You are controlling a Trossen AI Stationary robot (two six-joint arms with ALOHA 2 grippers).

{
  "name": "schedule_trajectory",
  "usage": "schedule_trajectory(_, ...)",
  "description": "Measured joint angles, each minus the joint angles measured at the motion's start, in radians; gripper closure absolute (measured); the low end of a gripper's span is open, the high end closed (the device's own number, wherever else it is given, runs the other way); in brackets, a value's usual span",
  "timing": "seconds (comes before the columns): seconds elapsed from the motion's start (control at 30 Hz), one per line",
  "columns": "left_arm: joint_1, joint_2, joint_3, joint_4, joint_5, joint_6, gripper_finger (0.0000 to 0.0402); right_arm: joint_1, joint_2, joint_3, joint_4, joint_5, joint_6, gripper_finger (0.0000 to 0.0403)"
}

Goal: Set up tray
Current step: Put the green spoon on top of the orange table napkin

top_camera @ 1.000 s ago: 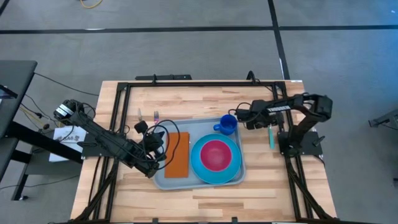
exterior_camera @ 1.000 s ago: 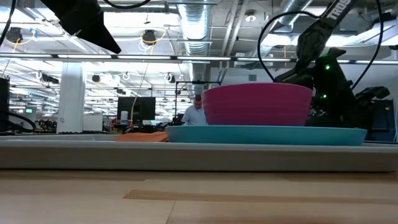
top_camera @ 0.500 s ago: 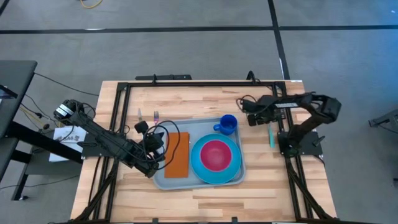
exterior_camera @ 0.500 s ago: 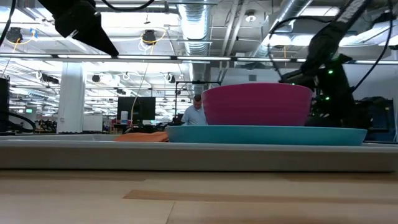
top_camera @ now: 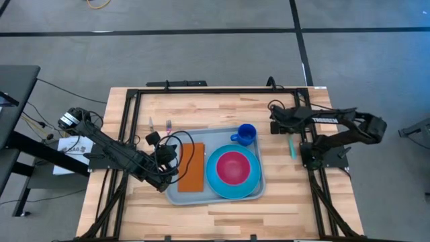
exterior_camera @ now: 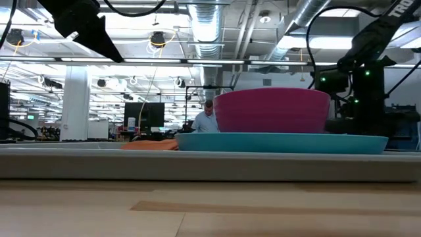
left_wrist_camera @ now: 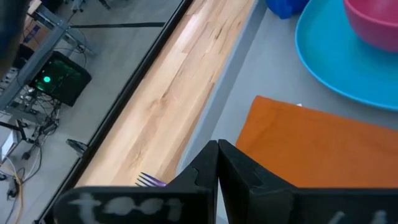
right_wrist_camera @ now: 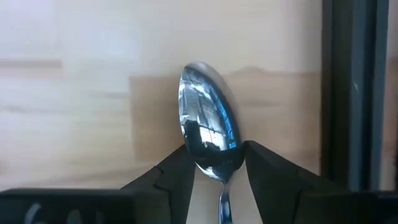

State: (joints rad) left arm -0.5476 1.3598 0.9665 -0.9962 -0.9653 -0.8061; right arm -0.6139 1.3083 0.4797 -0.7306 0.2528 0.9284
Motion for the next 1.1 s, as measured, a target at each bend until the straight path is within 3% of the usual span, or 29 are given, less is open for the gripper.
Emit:
schedule_trajectory(0.2, 0.000, 0.000, 0.000, 0.000, 0.000, -0.001, 0.0401, 0.038, 0.003, -0.009, 0.029, 0.047, 0.066, 0.0296)
schedule_trajectory(0.47, 0.000, 0.000, 0.000, 0.011, 0.002, -0.001, 0.0401, 0.117, 0.005, -0.011, 0.059, 0.068, 0.066, 0.0391)
schedule_trajectory(0.83, 0.000, 0.000, 0.000, 0.017, 0.015, -0.002, 0.0401, 0.199, -0.030, -0.014, 0.056, 0.064, 0.079, 0.0395)
schedule_trajectory(1.1, 0.000, 0.000, 0.000, 0.023, 0.014, -0.003, 0.0402, 0.271, -0.247, -0.013, 0.059, 0.042, 0.099, 0.0398)
